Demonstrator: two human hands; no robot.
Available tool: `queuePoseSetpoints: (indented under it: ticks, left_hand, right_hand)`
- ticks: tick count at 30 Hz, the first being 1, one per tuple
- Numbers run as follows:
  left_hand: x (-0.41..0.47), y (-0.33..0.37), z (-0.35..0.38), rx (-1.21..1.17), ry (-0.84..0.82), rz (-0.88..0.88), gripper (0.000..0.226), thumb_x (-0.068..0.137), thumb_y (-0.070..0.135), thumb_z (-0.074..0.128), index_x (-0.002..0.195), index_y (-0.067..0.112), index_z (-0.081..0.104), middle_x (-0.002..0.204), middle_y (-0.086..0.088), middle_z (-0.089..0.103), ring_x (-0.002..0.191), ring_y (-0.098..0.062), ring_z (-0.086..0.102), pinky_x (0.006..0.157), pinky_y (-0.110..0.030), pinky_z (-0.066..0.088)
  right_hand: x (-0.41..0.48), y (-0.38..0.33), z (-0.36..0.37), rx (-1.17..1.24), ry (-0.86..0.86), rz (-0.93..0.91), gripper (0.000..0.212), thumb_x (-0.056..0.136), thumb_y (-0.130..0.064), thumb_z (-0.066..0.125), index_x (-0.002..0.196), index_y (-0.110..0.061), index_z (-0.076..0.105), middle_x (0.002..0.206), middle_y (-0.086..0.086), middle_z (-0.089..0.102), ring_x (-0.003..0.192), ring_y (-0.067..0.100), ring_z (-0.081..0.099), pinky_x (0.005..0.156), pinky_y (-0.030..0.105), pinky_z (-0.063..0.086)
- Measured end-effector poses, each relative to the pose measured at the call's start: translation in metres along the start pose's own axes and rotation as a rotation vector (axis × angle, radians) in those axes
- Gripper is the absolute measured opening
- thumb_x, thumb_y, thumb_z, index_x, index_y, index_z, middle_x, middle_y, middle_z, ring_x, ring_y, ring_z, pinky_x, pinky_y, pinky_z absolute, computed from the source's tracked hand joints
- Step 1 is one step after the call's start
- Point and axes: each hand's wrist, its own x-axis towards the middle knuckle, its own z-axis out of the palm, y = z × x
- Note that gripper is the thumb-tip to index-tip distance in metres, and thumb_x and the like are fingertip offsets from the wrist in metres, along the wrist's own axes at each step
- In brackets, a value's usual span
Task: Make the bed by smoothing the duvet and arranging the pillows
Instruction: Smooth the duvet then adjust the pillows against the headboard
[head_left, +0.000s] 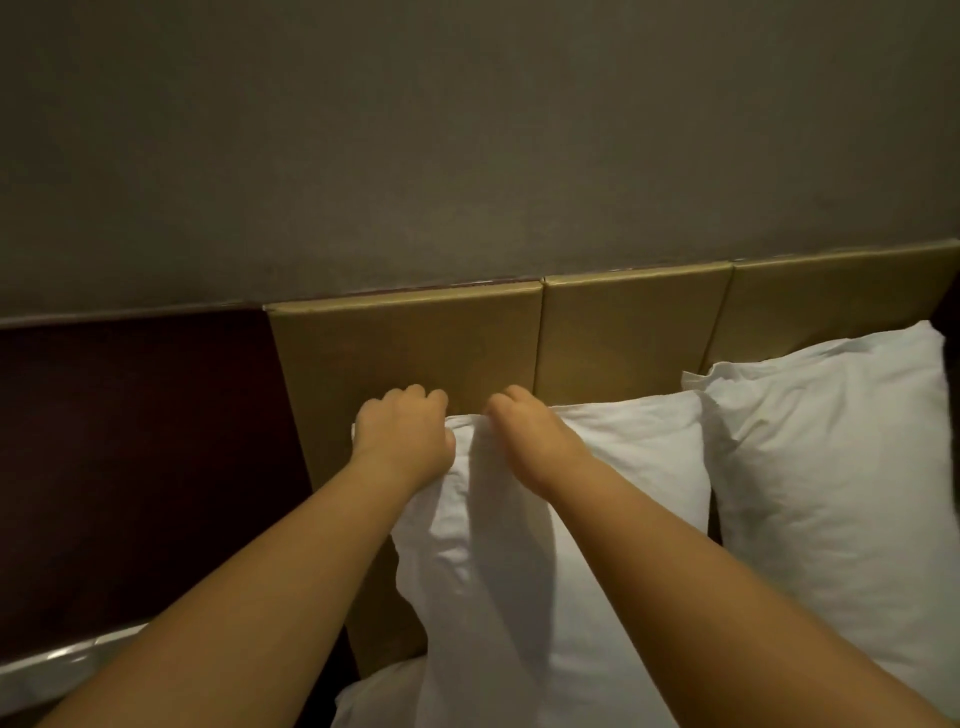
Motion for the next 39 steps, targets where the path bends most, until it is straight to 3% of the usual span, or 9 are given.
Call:
queuePoseSetpoints:
  ticks: [5, 11, 14, 17, 20, 25, 30, 35, 39]
  left_hand:
    - [0.022, 0.067, -0.02, -0.142, 0.009, 0.144, 0.028, 0.091, 0.035, 0.045, 0.108, 0.015, 0.056, 0.11, -0.008, 0.059, 0.102, -0.029, 0.056, 0.081, -0.038, 0.044]
    - [0.053, 0.123, 0.012, -0.23, -0.063, 0.148, 0.036, 0.094, 0.046, 0.049, 0.111, 0.015, 0.058, 0.114, -0.006, 0.06, 0.106, -0.027, 0.057, 0.084, -0.036, 0.044]
    - [0.063, 0.138, 0.032, -0.223, -0.082, 0.117, 0.03, 0.098, 0.041, 0.045, 0.109, 0.016, 0.056, 0.112, -0.006, 0.06, 0.103, -0.027, 0.058, 0.082, -0.036, 0.042]
    - [0.067, 0.131, 0.035, -0.234, 0.031, 0.149, 0.012, 0.099, 0.025, 0.045, 0.089, 0.019, 0.046, 0.1, -0.003, 0.06, 0.079, -0.022, 0.051, 0.067, -0.031, 0.037]
    - [0.077, 0.122, 0.017, -0.232, 0.225, 0.224, 0.019, 0.097, 0.019, 0.05, 0.085, 0.021, 0.036, 0.088, 0.0, 0.053, 0.07, -0.015, 0.042, 0.059, -0.026, 0.029]
    - [0.107, 0.109, 0.012, -0.257, 0.29, 0.141, 0.011, 0.095, 0.022, 0.058, 0.091, 0.022, 0.048, 0.079, 0.004, 0.048, 0.062, -0.013, 0.047, 0.046, -0.021, 0.026]
    - [0.101, 0.118, 0.051, -0.24, 0.116, 0.082, 0.011, 0.093, 0.016, 0.059, 0.095, 0.022, 0.049, 0.088, 0.0, 0.054, 0.067, -0.019, 0.049, 0.052, -0.03, 0.032]
    - [0.08, 0.111, 0.042, -0.141, 0.251, 0.143, 0.008, 0.097, 0.029, 0.055, 0.101, 0.022, 0.054, 0.097, -0.001, 0.057, 0.081, -0.02, 0.056, 0.06, -0.03, 0.034]
    - [0.045, 0.098, 0.022, -0.118, 0.335, 0.075, 0.019, 0.097, 0.034, 0.043, 0.096, 0.019, 0.054, 0.093, -0.002, 0.053, 0.082, -0.021, 0.049, 0.066, -0.032, 0.035]
  right_hand:
    - [-0.011, 0.047, -0.024, -0.064, 0.099, 0.125, 0.033, 0.09, -0.001, 0.049, 0.123, -0.006, 0.053, 0.126, 0.011, 0.052, 0.113, 0.03, 0.055, 0.092, 0.041, 0.049]
    - [-0.017, 0.119, -0.029, -0.094, -0.078, 0.432, 0.048, 0.094, -0.004, 0.05, 0.14, -0.008, 0.037, 0.146, 0.01, 0.038, 0.132, 0.03, 0.043, 0.109, 0.042, 0.038]
    - [-0.013, 0.144, -0.02, -0.07, -0.099, 0.379, 0.048, 0.1, -0.021, 0.038, 0.148, -0.02, 0.03, 0.156, 0.008, 0.024, 0.139, 0.038, 0.031, 0.112, 0.053, 0.03]
    - [-0.002, 0.146, -0.018, -0.138, -0.155, 0.381, 0.033, 0.1, -0.022, 0.038, 0.131, -0.014, 0.047, 0.143, 0.018, 0.039, 0.123, 0.042, 0.046, 0.101, 0.051, 0.042]
    - [0.018, 0.141, -0.034, -0.121, 0.035, 0.399, 0.016, 0.095, -0.009, 0.048, 0.111, -0.007, 0.049, 0.117, 0.016, 0.055, 0.108, 0.035, 0.056, 0.091, 0.044, 0.047]
    - [0.048, 0.131, -0.053, -0.151, 0.243, 0.302, 0.024, 0.088, -0.004, 0.06, 0.107, -0.01, 0.046, 0.108, 0.012, 0.053, 0.095, 0.029, 0.057, 0.082, 0.041, 0.052]
    - [0.039, 0.136, -0.024, -0.139, 0.123, 0.35, 0.024, 0.087, 0.002, 0.052, 0.108, -0.009, 0.045, 0.113, 0.014, 0.049, 0.104, 0.033, 0.054, 0.083, 0.041, 0.044]
    - [0.002, 0.134, -0.007, -0.23, 0.3, 0.194, 0.039, 0.09, -0.006, 0.058, 0.126, -0.015, 0.046, 0.12, 0.011, 0.054, 0.098, 0.03, 0.059, 0.08, 0.04, 0.055]
    - [-0.044, 0.105, -0.008, -0.196, 0.307, 0.221, 0.021, 0.091, -0.007, 0.051, 0.111, -0.013, 0.05, 0.109, 0.007, 0.055, 0.082, 0.023, 0.049, 0.068, 0.031, 0.044]
